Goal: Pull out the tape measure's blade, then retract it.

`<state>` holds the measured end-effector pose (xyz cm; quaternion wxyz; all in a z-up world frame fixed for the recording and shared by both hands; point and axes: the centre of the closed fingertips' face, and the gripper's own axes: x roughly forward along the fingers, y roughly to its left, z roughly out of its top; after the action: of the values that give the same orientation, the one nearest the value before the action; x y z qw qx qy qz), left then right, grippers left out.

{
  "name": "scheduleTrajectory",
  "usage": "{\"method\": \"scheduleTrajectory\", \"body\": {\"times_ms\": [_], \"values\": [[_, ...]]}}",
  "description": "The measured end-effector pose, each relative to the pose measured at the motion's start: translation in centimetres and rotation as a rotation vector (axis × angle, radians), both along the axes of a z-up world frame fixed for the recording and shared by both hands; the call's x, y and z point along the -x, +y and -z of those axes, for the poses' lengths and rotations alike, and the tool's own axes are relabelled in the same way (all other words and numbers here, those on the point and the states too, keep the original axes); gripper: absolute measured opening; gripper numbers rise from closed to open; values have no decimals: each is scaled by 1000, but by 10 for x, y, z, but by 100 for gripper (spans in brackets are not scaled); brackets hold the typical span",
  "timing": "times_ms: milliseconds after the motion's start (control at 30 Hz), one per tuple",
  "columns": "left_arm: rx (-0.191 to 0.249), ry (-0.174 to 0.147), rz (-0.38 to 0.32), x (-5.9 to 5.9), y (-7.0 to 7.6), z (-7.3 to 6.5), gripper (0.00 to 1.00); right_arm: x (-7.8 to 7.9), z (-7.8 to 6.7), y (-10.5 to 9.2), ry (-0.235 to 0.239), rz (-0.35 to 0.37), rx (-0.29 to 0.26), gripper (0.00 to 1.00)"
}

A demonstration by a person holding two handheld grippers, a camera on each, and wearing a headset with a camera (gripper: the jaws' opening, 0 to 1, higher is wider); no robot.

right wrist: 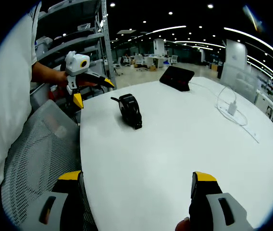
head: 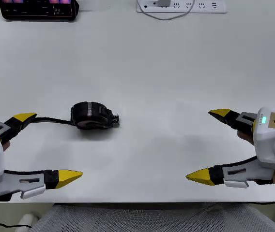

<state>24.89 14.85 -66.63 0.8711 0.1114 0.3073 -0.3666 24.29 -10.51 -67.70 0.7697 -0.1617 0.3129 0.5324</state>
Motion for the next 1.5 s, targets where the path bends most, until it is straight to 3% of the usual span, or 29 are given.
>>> {"method": "scheduleTrajectory", "body": {"times_ms": [867,1500], "values": [[-1,-6,9,-9,-4,1,99,0,3,4,8,-9,-5,94],[-8,-15,46,-24,-9,6,99,-17,6,20,1,-45,-25,93]]}}
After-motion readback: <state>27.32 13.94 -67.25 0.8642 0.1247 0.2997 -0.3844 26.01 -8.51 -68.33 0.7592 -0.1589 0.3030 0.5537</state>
